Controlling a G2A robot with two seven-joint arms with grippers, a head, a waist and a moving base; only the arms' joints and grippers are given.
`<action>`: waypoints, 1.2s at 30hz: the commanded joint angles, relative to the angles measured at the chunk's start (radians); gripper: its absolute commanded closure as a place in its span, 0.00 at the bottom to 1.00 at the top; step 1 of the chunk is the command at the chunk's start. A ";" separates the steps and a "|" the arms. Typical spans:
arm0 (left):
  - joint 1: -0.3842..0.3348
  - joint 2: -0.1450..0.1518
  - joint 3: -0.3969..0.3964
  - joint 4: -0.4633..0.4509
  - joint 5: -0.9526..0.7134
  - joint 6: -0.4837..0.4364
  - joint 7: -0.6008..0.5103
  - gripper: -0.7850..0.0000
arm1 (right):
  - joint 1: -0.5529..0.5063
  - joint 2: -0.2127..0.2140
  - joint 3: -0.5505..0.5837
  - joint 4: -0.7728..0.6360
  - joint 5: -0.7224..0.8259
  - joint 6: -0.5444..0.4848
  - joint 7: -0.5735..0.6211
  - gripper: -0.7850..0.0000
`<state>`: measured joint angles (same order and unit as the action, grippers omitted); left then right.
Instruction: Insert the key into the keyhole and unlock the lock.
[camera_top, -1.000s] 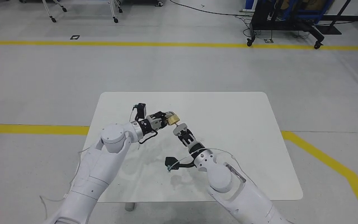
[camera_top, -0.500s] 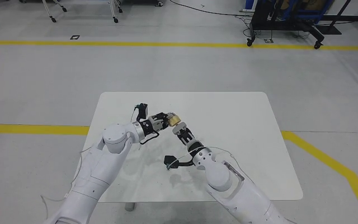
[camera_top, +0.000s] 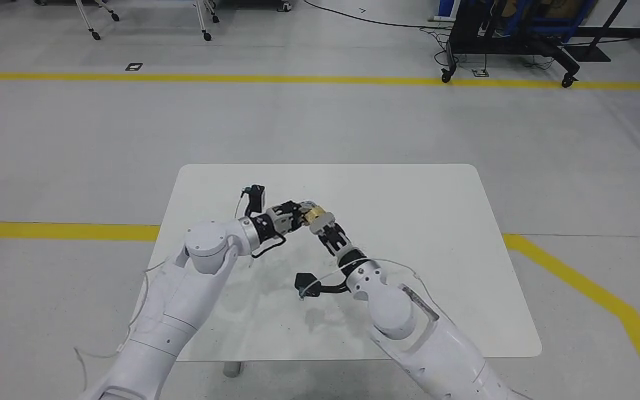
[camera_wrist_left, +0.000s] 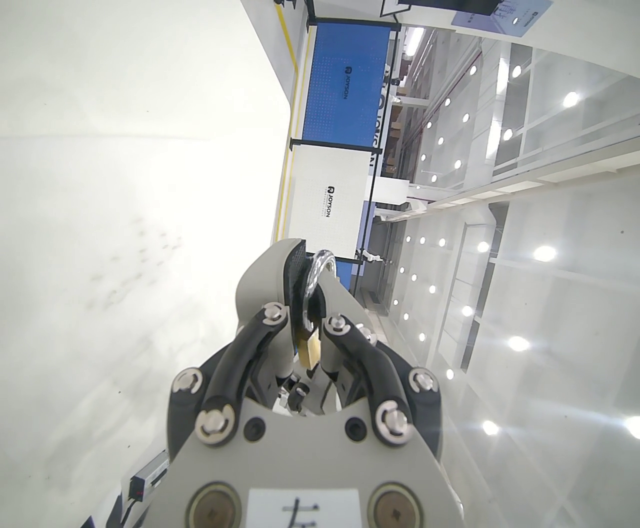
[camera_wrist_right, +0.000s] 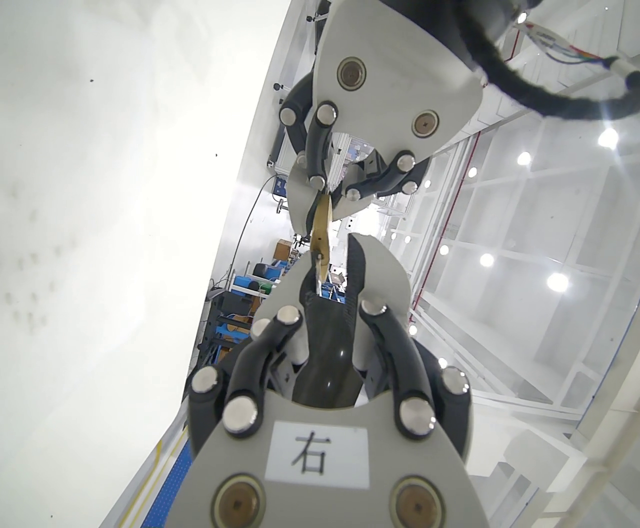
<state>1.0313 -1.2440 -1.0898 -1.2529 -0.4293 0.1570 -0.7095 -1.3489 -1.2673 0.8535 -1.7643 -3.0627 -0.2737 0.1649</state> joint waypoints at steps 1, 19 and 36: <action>0.001 0.000 -0.005 0.001 -0.008 0.000 0.004 1.00 | 0.000 0.000 0.000 0.000 0.000 0.000 0.000 0.00; 0.040 -0.001 -0.040 -0.025 -0.041 -0.058 0.069 1.00 | -0.044 -0.001 0.111 0.004 0.373 0.156 -0.160 0.55; 0.063 0.000 -0.027 -0.069 0.058 -0.101 0.102 1.00 | -0.047 0.036 0.249 0.079 0.680 -0.085 -0.511 1.00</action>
<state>1.0904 -1.2441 -1.1183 -1.3158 -0.3885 0.0618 -0.6187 -1.4017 -1.2316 1.1024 -1.6852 -2.3909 -0.3387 -0.3400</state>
